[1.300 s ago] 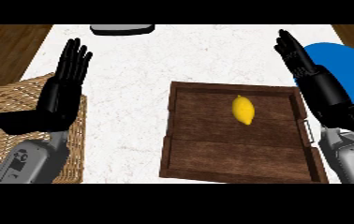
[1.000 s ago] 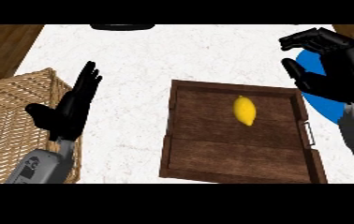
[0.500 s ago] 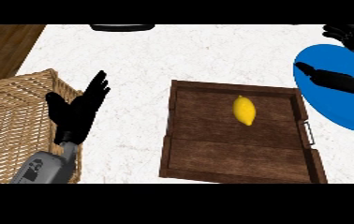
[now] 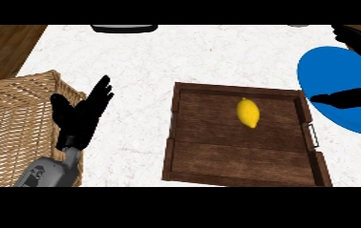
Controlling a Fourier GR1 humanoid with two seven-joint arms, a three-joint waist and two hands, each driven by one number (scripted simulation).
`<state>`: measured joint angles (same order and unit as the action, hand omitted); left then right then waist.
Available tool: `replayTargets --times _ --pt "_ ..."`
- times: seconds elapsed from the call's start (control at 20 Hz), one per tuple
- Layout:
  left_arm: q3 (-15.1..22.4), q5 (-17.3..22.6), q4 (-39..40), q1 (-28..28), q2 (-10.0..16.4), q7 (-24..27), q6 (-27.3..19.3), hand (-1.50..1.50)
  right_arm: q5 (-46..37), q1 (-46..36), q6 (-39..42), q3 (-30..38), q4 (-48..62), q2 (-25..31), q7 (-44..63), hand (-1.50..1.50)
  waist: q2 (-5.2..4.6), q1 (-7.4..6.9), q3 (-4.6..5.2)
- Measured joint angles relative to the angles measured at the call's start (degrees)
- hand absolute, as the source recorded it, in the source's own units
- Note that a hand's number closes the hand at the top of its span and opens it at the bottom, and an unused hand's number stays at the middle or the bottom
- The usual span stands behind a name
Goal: Pick the lemon from the tray and place it in the plate
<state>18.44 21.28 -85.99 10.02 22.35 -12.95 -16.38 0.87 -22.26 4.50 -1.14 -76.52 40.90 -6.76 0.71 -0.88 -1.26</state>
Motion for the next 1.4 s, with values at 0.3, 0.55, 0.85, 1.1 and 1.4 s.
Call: replayTargets --times 0.3,0.55,0.85,1.1,1.4 --pt "-0.09 -0.45 -1.77 -1.21 -0.37 -1.14 -0.12 0.00 -4.21 -2.41 7.28 -6.74 -3.68 4.21 8.74 -1.50 0.16 -0.08 0.06" --pt "-0.53 -1.19 -1.70 -1.52 -0.88 -0.95 0.00 0.00 -7.58 -4.48 9.09 -11.98 -7.60 2.73 18.19 -1.50 0.17 0.21 -0.01" --pt "-1.02 -1.76 -2.25 -1.93 -1.31 -1.31 0.56 0.00 -12.45 -6.06 8.38 -16.80 -9.49 -1.25 25.74 -1.50 0.06 0.23 -0.10" --pt "-1.62 -2.10 -2.63 -2.43 -1.69 -1.62 0.89 0.00 -15.29 -5.51 8.38 -20.05 -10.24 -4.51 30.76 -1.50 0.04 0.49 -0.12" --pt "-2.62 -2.59 -2.28 -2.79 -1.75 -1.19 1.98 0.00 -16.45 -4.04 8.85 -21.91 -9.70 -7.59 31.94 -1.50 -0.02 0.64 -0.30"
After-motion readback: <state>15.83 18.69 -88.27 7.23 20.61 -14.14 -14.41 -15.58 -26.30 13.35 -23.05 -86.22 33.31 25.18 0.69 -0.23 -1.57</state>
